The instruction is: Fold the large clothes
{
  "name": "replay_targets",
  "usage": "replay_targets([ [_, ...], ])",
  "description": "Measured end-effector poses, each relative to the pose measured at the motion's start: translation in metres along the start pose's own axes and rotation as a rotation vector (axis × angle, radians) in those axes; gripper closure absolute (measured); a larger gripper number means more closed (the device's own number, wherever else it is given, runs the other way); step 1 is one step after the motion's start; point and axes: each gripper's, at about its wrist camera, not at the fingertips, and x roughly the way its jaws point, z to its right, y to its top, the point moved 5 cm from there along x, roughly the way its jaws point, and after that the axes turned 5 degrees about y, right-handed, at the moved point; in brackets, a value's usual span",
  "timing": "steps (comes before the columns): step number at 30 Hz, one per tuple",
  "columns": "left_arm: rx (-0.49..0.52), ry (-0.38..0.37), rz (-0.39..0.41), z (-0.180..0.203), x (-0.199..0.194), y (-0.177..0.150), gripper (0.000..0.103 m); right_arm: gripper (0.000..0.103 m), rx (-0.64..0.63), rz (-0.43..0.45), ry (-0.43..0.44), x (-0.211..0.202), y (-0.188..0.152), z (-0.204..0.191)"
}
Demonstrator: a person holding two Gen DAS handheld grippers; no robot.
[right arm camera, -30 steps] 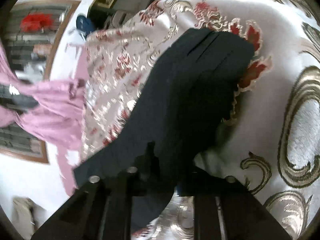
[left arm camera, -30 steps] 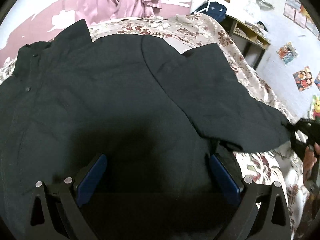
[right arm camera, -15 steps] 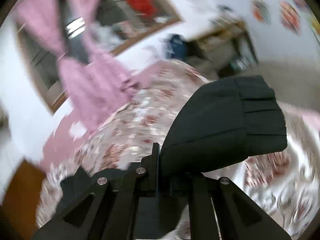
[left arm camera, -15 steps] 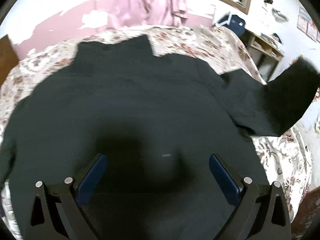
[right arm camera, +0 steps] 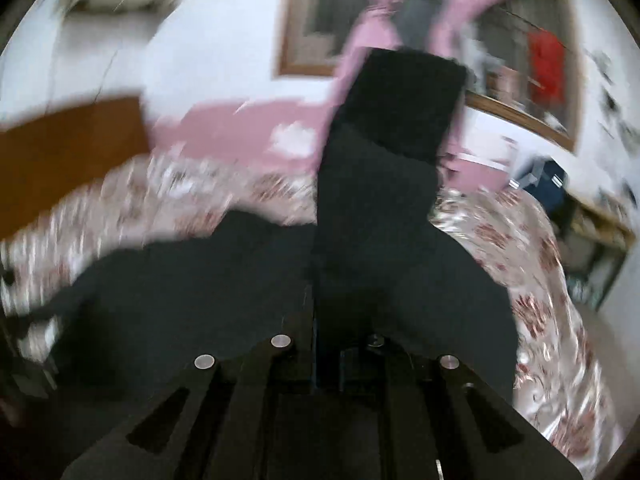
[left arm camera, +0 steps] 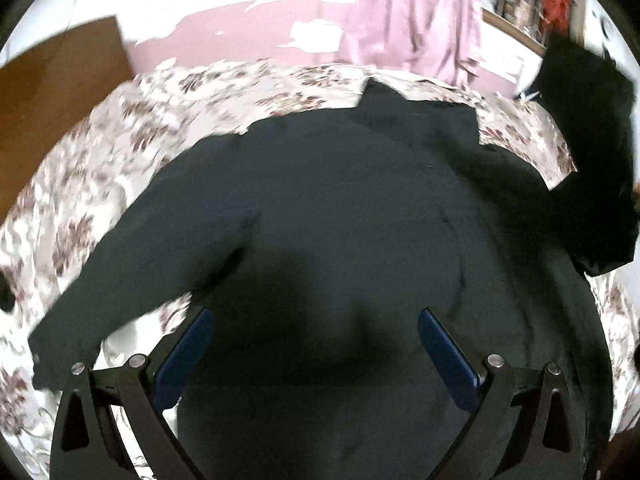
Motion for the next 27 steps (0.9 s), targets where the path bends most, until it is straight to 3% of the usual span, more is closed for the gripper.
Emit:
replay_targets([
  [5, -0.078, -0.124, -0.003, -0.025, 0.009, -0.019, 0.000, 0.096, -0.188, -0.144, 0.069, 0.027, -0.050, -0.088],
  [8, -0.130, -0.277, 0.003, -0.024, 0.012, -0.028, 0.000, 0.090, -0.248, -0.274, 0.146, 0.042, -0.086, -0.123],
  [11, -0.167, -0.400, 0.003, -0.016, 0.012, -0.033, 0.000, 0.063, -0.301, -0.315, 0.169, 0.034, -0.111, -0.145],
  [13, -0.193, -0.502, -0.006, -0.005, 0.012, -0.035, 0.000, 0.019, -0.274, -0.302, 0.228, 0.016, -0.114, -0.147],
  [14, -0.204, -0.543, -0.010, 0.002, 0.011, -0.036, 0.000, 0.014, -0.250, -0.304, 0.262, 0.008, -0.116, -0.145],
  [17, -0.222, -0.608, -0.057, 0.024, 0.019, -0.037, 0.001, 0.013, -0.157, -0.321, 0.361, -0.030, -0.132, -0.138],
  [19, -0.228, -0.629, -0.089, 0.037, 0.025, -0.037, 0.001, 0.013, -0.115, -0.321, 0.366, -0.057, -0.144, -0.135],
  [21, -0.230, -0.601, -0.111, 0.053, 0.037, -0.034, 0.003, 0.013, -0.079, -0.321, 0.358, -0.074, -0.158, -0.115],
  [22, -0.235, -0.574, -0.122, 0.059, 0.044, -0.032, 0.013, 0.013, -0.057, -0.320, 0.344, -0.084, -0.168, -0.107],
  [23, -0.239, -0.557, -0.133, 0.063, 0.047, -0.032, 0.035, 0.013, -0.036, -0.318, 0.328, -0.097, -0.177, -0.103],
  [25, -0.259, -0.508, -0.180, 0.073, 0.060, -0.030, 0.064, 0.013, -0.002, -0.314, 0.305, -0.118, -0.191, -0.094],
  [27, -0.278, -0.475, -0.183, 0.078, 0.064, -0.028, 0.081, 0.013, 0.032, -0.315, 0.288, -0.131, -0.206, -0.078],
])
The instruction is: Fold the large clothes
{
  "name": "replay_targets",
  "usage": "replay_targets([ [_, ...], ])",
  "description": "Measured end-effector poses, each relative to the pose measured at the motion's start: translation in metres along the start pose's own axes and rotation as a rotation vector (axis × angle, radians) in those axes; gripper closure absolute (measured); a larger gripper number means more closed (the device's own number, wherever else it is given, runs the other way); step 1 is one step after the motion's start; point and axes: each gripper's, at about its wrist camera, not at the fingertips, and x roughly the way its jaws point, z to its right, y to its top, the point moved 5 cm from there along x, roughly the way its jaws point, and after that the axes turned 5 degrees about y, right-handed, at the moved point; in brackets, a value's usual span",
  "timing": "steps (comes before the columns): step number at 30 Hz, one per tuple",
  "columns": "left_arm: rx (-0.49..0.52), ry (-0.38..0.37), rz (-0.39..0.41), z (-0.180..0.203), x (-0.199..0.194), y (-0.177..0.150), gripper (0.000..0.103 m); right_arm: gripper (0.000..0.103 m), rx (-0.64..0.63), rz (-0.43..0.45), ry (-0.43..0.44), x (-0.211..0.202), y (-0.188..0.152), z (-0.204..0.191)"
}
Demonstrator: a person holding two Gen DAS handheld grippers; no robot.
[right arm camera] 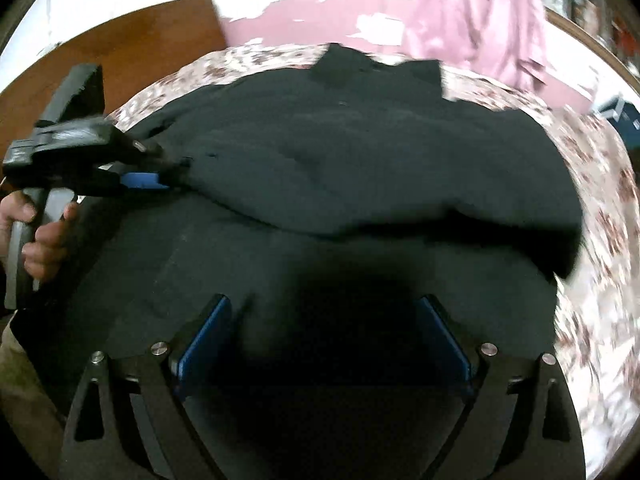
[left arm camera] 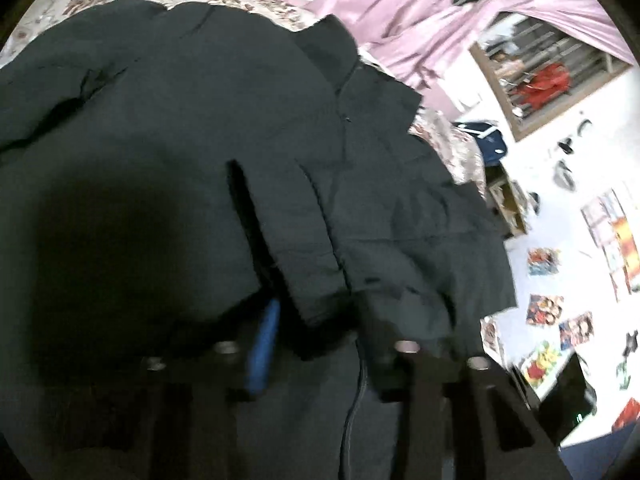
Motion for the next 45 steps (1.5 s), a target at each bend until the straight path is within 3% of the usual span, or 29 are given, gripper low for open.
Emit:
replay_targets([
  [1, 0.007, 0.006, 0.025, 0.004, -0.002, 0.003, 0.092, 0.013, 0.025, 0.013, -0.003, -0.012, -0.012, 0.000],
  [5, 0.038, -0.033, 0.104, 0.021, -0.025, 0.017, 0.097, 0.013, 0.093, 0.085, 0.000, -0.049, -0.032, 0.014],
  [9, 0.137, 0.039, 0.286, 0.038, -0.076, 0.041, 0.097, 0.013, 0.159, 0.198, 0.015, -0.083, -0.046, 0.016],
  [12, 0.187, 0.094, 0.402, 0.040, -0.113, 0.055, 0.097, 0.013, 0.202, 0.271, -0.009, -0.085, -0.034, 0.022],
  [15, 0.227, 0.183, 0.466, 0.033, -0.134, 0.064, 0.097, 0.013, 0.240, 0.313, -0.028, -0.077, -0.012, 0.035],
  [20, 0.225, 0.285, 0.410, 0.003, -0.120, 0.064, 0.097, 0.013, 0.242, 0.268, -0.049, -0.017, 0.037, 0.055],
  [21, 0.224, 0.317, 0.387, -0.007, -0.110, 0.062, 0.097, 0.013, 0.243, 0.252, -0.051, 0.002, 0.060, 0.067],
  [24, 0.215, 0.368, 0.324, -0.027, -0.084, 0.056, 0.097, 0.013, 0.246, 0.201, -0.033, 0.044, 0.082, 0.059],
  [30, 0.163, 0.371, 0.246, -0.067, -0.054, 0.046, 0.095, 0.013, 0.244, 0.127, -0.008, 0.115, 0.114, 0.050],
  [33, 0.110, 0.327, 0.232, -0.078, -0.050, 0.046, 0.090, 0.012, 0.197, 0.061, -0.074, 0.142, 0.113, 0.045],
  [39, 0.065, 0.274, 0.214, -0.083, -0.048, 0.043, 0.079, 0.007, 0.139, 0.069, -0.163, 0.152, 0.102, 0.033],
  [42, 0.036, 0.228, 0.207, -0.086, -0.058, 0.039, 0.051, 0.005, 0.130, 0.069, -0.184, 0.146, 0.103, 0.036],
  [43, 0.026, 0.208, 0.214, -0.087, -0.064, 0.037, 0.033, 0.005, 0.132, 0.077, -0.184, 0.144, 0.102, 0.035],
  [44, 0.010, 0.205, 0.240, -0.089, -0.073, 0.035, 0.023, 0.005, 0.135, 0.082, -0.183, 0.142, 0.101, 0.034],
  [45, -0.009, 0.222, 0.272, -0.093, -0.083, 0.034, 0.020, 0.005, 0.139, 0.095, -0.177, 0.139, 0.100, 0.037],
])
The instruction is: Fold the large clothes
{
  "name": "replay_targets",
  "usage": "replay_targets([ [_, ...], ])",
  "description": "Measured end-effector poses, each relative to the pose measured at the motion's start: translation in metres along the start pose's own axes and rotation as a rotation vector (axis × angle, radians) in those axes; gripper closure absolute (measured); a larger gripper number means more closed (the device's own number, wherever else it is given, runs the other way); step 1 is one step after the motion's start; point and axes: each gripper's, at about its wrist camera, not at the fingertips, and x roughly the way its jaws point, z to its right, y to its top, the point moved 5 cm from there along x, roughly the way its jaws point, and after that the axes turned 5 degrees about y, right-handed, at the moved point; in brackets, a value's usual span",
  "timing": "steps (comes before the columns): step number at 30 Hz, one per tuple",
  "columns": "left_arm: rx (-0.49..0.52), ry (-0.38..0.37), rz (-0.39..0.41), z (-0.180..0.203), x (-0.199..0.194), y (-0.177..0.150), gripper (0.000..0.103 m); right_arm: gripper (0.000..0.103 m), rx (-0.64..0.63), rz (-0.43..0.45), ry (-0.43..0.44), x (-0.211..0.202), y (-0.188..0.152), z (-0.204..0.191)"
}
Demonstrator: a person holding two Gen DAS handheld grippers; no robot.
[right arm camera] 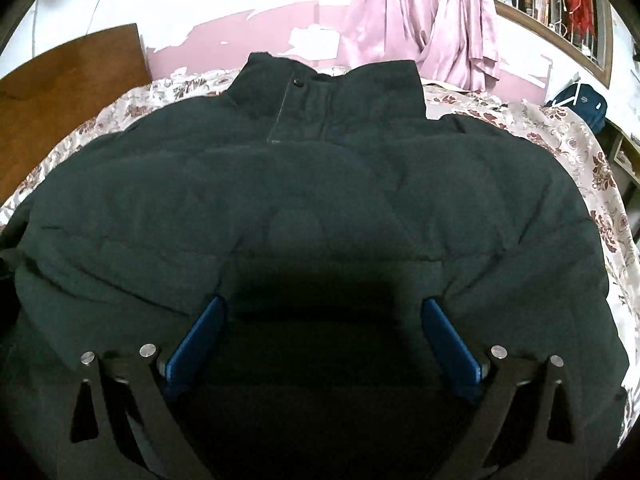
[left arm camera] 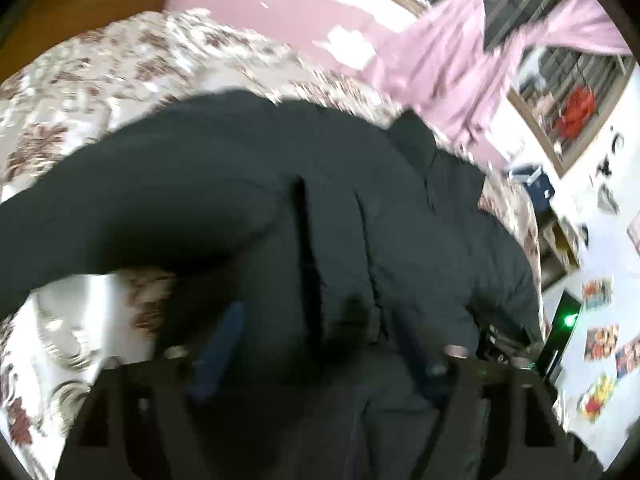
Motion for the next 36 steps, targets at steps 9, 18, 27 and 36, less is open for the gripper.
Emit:
replay_targets([
  [9, -0.340, 0.052, -0.052, -0.110, -0.031, -0.013, 0.010, 0.003, 0.019, 0.045, 0.012, -0.012, -0.002, 0.005],
  [18, -0.771, 0.025, -0.049, -0.238, -0.049, -0.040, 0.006, 0.003, 0.146, -0.006, 0.104, -0.022, 0.014, -0.001],
  [27, -1.003, -0.032, -0.062, -0.276, -0.018, -0.052, 0.006, 0.002, 0.114, -0.027, 0.122, 0.001, 0.022, -0.030],
  [36, -1.107, -0.048, 0.063, -0.288, -0.016, -0.027, 0.055, 0.001, 0.014, 0.020, 0.052, 0.012, 0.007, -0.041],
])
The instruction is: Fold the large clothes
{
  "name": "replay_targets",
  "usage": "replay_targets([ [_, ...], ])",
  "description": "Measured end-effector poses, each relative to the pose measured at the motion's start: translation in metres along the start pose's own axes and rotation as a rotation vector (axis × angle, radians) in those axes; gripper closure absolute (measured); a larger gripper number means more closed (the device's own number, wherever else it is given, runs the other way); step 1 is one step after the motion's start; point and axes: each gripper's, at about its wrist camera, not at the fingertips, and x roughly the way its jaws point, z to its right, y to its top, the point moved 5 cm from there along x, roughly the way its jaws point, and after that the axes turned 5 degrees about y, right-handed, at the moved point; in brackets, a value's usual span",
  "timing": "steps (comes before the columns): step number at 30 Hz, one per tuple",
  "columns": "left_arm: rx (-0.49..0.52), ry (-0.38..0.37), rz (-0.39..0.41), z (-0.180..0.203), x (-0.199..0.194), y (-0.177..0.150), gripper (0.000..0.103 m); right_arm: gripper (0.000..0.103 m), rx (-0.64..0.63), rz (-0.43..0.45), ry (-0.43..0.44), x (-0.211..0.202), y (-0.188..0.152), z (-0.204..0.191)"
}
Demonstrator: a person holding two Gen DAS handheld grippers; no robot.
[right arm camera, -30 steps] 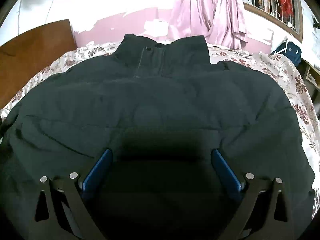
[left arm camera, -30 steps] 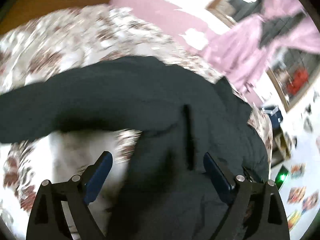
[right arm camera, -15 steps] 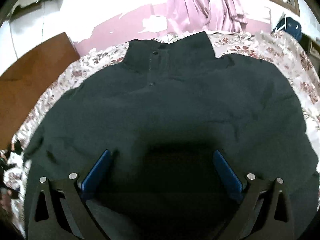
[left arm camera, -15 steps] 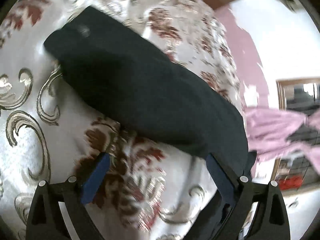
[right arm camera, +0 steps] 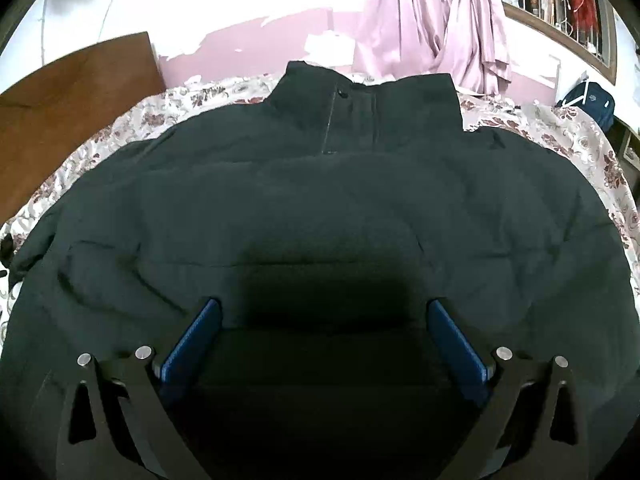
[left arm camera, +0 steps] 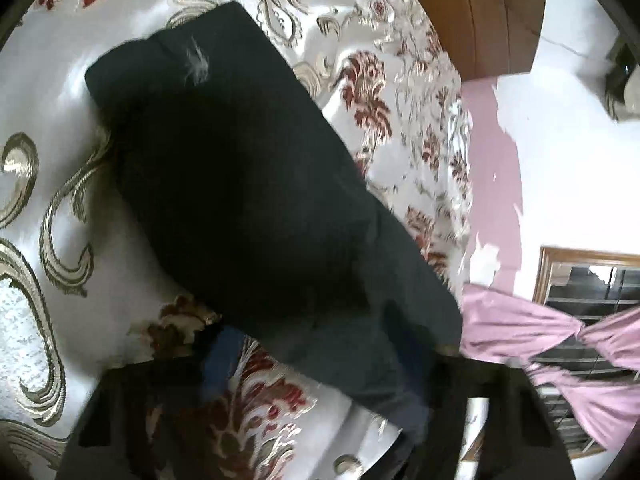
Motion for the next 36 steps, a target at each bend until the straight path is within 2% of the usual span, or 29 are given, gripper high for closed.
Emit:
replay_targets([
  [2, 0.013, 0.027, 0.041, 0.006, -0.004, 0.005, 0.088, 0.001, 0.005, 0.016, 0.012, -0.002, -0.001, 0.001],
  [3, 0.022, 0.026, 0.054, 0.009, -0.006, 0.007, 0.092, 0.001, 0.006, 0.020, 0.015, -0.003, -0.001, 0.002],
  [8, 0.132, 0.005, 0.164, 0.042, -0.039, 0.014, 0.096, 0.001, 0.008, 0.028, 0.023, -0.004, -0.002, 0.002],
  [11, 0.256, 0.032, 0.262, 0.082, -0.067, 0.012, 0.096, 0.001, 0.018, 0.025, 0.041, -0.005, -0.002, 0.004],
  [13, 0.370, 0.042, 0.325, 0.123, -0.084, 0.006, 0.096, 0.001, 0.028, 0.020, 0.076, -0.007, -0.001, 0.007],
  [16, 0.538, 0.017, 0.397, 0.178, -0.108, -0.012, 0.096, 0.001, 0.080, 0.031, 0.153, -0.017, 0.001, 0.019],
  [20, 0.750, -0.046, 0.461, 0.246, -0.130, -0.055, 0.096, 0.001, 0.170, 0.053, 0.165, -0.037, -0.002, 0.042],
  [24, 0.983, -0.135, 0.441, 0.304, -0.135, -0.118, 0.096, 0.001, 0.227, 0.050, 0.154, -0.054, -0.009, 0.069],
  [27, 1.143, -0.180, 0.404, 0.330, -0.129, -0.169, 0.096, 0.001, 0.214, 0.064, 0.114, -0.065, -0.014, 0.089],
  [30, 1.248, -0.213, 0.347, 0.343, -0.118, -0.214, 0.096, 0.001, 0.208, 0.075, 0.063, -0.072, -0.018, 0.109],
  [36, 1.457, -0.254, 0.145, 0.338, -0.080, -0.310, 0.096, 0.001, 0.323, 0.092, 0.095, -0.081, -0.031, 0.149],
])
